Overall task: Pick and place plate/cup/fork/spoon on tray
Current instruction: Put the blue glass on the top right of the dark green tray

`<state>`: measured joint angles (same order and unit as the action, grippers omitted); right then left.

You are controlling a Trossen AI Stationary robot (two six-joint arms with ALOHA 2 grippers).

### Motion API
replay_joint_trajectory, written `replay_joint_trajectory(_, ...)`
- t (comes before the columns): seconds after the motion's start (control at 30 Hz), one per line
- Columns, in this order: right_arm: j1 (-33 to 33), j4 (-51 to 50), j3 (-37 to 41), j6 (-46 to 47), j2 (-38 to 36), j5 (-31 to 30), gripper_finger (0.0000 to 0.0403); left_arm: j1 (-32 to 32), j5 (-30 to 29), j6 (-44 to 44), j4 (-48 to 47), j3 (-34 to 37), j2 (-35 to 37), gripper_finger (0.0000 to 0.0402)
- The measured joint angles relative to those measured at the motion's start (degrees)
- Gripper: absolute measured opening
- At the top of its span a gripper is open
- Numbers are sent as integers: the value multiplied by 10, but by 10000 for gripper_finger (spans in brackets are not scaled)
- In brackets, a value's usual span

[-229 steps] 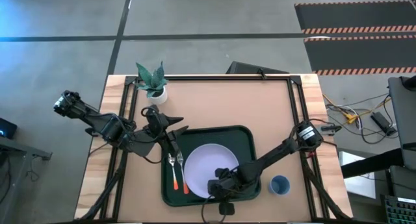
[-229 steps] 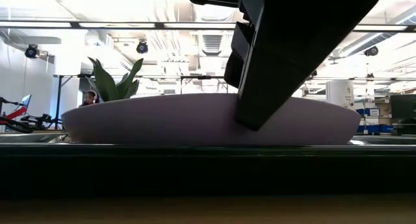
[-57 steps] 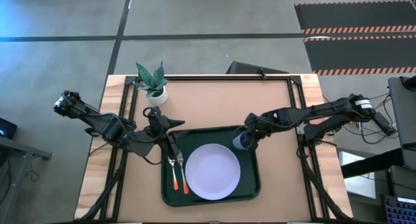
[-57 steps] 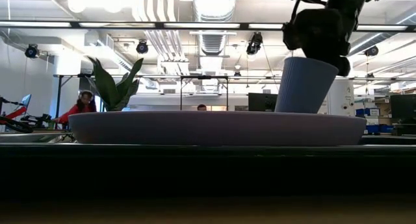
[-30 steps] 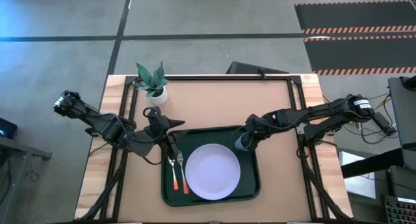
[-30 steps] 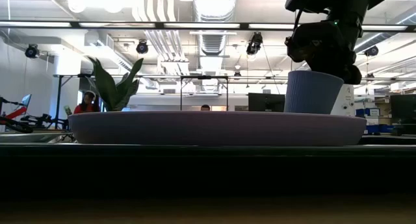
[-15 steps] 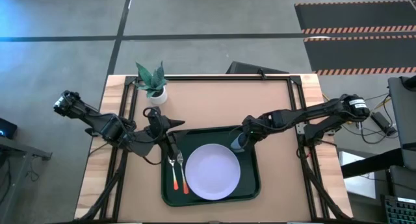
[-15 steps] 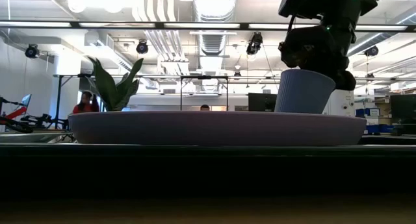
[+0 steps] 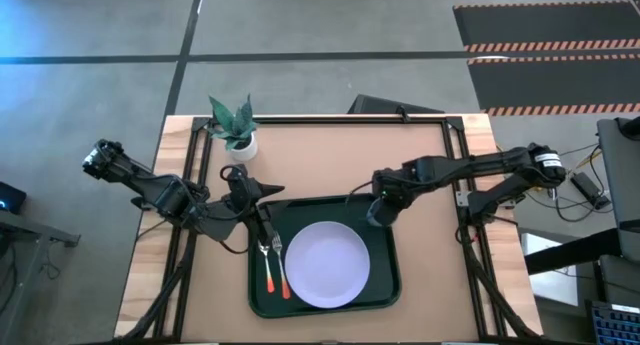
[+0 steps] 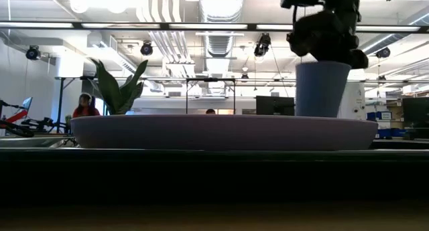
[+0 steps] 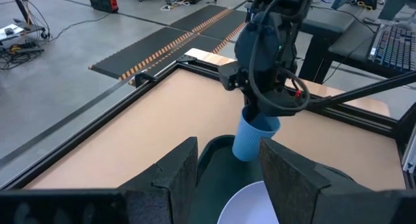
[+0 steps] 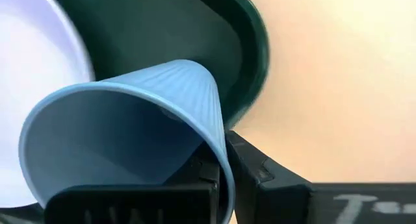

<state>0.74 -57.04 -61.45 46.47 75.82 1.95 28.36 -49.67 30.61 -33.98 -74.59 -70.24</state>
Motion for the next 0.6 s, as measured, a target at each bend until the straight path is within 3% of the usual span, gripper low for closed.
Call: replay_joint_trajectory(0.6, 28, -52, -56, -68, 98, 15, 8, 0, 0, 1, -16, 0, 0, 148)
